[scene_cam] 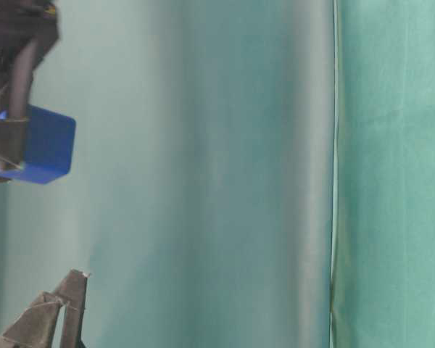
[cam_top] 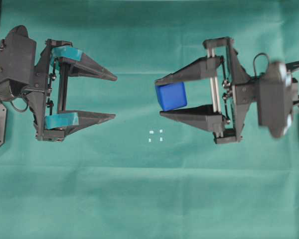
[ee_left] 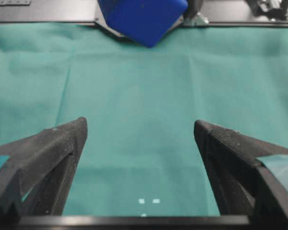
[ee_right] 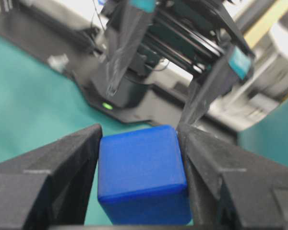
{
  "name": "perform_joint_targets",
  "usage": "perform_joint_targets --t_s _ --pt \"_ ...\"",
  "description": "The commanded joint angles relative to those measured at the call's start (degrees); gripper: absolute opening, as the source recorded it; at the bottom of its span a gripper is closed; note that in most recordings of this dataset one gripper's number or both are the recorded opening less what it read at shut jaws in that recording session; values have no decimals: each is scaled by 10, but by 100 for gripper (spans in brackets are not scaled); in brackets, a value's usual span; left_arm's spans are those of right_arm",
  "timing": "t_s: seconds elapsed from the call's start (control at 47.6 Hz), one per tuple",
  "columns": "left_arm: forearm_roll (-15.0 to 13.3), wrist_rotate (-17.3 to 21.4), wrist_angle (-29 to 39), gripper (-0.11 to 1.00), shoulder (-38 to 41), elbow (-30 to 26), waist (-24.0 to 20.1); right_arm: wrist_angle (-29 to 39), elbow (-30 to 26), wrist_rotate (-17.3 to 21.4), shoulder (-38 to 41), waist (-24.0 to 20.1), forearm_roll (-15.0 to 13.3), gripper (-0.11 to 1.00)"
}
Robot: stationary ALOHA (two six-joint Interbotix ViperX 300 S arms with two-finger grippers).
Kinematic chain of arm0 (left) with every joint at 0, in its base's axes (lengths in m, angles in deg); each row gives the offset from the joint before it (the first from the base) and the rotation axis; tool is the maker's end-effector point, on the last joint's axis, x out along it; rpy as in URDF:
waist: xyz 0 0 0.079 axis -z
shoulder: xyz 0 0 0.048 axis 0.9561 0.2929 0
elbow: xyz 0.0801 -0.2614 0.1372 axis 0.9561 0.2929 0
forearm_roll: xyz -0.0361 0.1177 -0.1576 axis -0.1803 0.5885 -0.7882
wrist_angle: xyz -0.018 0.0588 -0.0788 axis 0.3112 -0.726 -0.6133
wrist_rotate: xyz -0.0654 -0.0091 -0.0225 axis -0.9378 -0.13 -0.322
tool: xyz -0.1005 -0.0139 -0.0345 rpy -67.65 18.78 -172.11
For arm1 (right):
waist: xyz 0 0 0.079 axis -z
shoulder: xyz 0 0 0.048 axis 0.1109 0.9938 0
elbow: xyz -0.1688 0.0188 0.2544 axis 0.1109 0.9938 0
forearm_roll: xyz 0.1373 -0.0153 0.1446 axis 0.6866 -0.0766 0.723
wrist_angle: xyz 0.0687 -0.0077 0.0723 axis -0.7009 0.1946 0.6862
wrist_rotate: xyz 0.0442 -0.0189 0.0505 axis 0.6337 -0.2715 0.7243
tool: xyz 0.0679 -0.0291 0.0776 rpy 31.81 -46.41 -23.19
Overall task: Handover the blue block to the right arm after grasping it with the left arm, then place it in the designated position.
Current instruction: 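Pull the cube away to the right with the right gripper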
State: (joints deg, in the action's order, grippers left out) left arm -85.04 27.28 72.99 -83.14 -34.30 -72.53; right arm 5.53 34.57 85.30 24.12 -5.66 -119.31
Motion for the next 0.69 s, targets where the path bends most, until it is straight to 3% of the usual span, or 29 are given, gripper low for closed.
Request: perform_joint_targets --t_s 0.0,0.126,0.189,0.673 --pt "2 1 -4 100 -4 -10 1 12 -7 60 -16 -2 10 56" --pt "2 2 -4 100 -4 -11 1 42 -4 141 -22 -2 9 54" --pt "2 2 -4 100 -3 -10 1 53 -4 155 -23 -2 9 54" --pt "2 1 -4 100 -4 -10 1 62 -6 157 -23 -4 9 54"
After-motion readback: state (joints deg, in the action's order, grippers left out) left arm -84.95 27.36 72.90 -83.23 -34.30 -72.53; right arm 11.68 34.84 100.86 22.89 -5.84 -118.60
